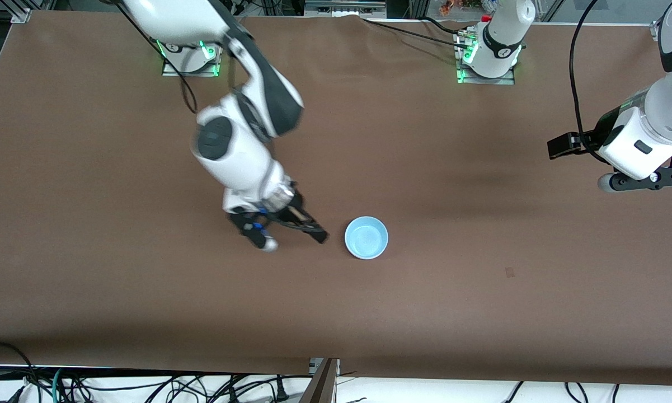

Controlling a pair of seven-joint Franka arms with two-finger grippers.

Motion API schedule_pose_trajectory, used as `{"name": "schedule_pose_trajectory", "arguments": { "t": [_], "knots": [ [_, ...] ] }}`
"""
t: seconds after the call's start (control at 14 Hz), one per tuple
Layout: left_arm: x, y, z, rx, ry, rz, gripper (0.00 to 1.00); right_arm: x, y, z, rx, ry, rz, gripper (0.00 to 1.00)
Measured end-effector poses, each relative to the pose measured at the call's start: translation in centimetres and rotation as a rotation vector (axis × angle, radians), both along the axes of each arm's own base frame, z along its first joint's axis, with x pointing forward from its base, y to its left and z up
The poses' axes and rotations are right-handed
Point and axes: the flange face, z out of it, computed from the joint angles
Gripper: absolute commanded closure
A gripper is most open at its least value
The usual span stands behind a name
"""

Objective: Stack pink and blue bowls on white bowl

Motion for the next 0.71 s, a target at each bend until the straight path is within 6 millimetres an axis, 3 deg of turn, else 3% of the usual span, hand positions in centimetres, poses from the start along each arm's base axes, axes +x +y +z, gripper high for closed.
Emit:
{"name": "schedule_pose_trajectory", "arguments": {
  "t": [0.21, 0.36, 0.57, 0.71],
  "knots": [
    [0.0, -0.2, 0.0, -0.017, 0.002, -0.002, 0.00, -1.3, -8.2, 7.9, -0.081, 0.066, 0.124, 0.01],
    [0.0, -0.4, 0.0, -0.041, 0.002, -0.001, 0.00, -2.6, -13.0, 10.9, -0.116, 0.103, 0.209, 0.01],
    [-0.1, -0.7, -0.7, -0.089, -0.078, 0.010, 0.00, -4.2, -20.4, 12.8, -0.133, 0.140, 0.290, 0.01],
    [-1.9, -0.8, -1.6, -0.087, -0.129, 0.017, 0.00, -5.0, -24.7, 12.6, -0.169, 0.150, 0.308, 0.01]
  ]
}}
